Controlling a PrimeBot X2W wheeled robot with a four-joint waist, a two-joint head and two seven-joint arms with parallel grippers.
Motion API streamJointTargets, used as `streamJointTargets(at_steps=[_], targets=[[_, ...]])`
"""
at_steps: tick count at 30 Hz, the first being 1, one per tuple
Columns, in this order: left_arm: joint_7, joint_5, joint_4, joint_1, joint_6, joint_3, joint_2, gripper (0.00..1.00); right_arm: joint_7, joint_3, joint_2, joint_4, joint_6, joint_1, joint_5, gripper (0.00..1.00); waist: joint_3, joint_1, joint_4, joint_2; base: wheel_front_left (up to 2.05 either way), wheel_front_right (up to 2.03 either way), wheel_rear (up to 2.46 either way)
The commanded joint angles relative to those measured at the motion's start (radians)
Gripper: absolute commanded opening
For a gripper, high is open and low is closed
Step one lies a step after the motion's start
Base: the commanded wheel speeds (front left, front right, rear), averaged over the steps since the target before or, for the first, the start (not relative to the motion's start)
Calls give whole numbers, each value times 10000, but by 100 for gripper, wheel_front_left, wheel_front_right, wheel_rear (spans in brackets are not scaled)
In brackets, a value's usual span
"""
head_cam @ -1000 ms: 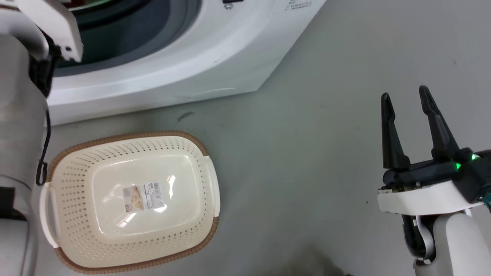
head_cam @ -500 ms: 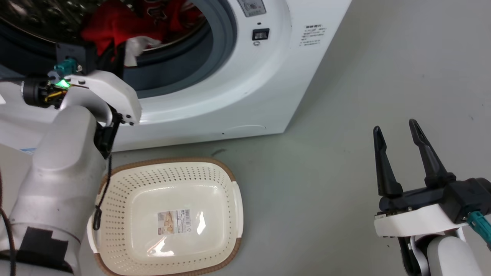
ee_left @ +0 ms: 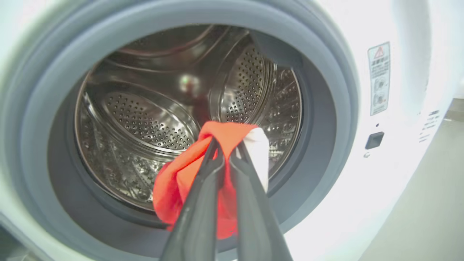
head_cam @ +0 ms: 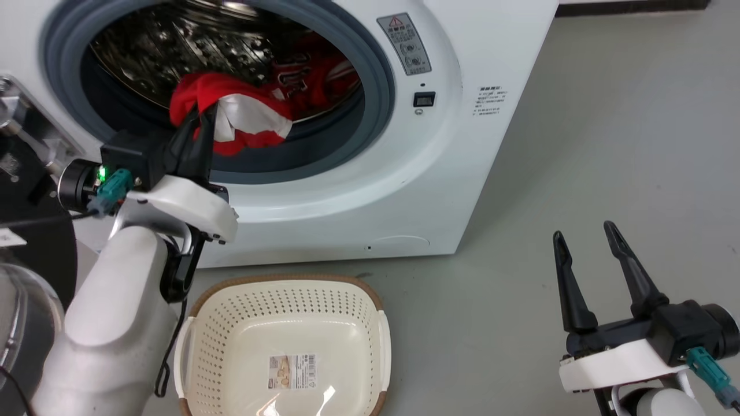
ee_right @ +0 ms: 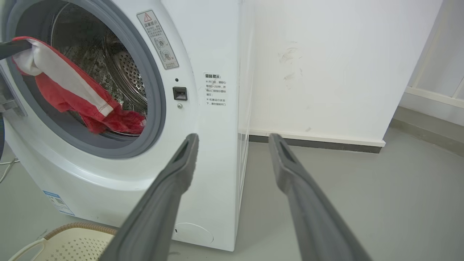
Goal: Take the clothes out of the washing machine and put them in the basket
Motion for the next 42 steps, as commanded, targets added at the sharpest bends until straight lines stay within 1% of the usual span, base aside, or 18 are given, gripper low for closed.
streamJointTargets(at_steps=[1, 13, 21, 28, 31, 35, 42], targets=[[-62, 9, -559, 413, 131, 33, 60, 0, -21, 23, 13, 27, -7, 240, -39, 100, -337, 2, 146, 0, 0, 0, 0], [518, 87, -3945, 1596, 768, 106, 622, 0, -21, 80, 13, 101, -7, 650, -56, 100, -1033, 2, 315, 0, 0, 0, 0], [1012, 233, -5728, 2142, 1163, 94, 946, 0, -21, 150, 13, 134, -7, 839, -40, 100, -1307, 2, 317, 0, 0, 0, 0], [1296, 307, -6625, 2542, 1388, 20, 1093, 0, -21, 127, 13, 93, -7, 931, 14, 100, -1372, 2, 324, 0, 0, 0, 0], [1315, 216, -6897, 2792, 1477, -22, 1063, 0, -21, 107, 13, 78, -7, 910, 36, 100, -1339, 2, 355, 0, 0, 0, 0], [1273, 167, -6898, 3141, 1546, -140, 983, 0, -21, 77, 15, 60, -7, 819, 70, 100, -1250, 2, 392, 0, 0, 0, 0], [1211, 64, -6494, 4062, 1527, -552, 909, 0, -21, 90, 13, -51, -7, 523, 37, 100, -885, 2, 290, 0, 0, 0, 0]])
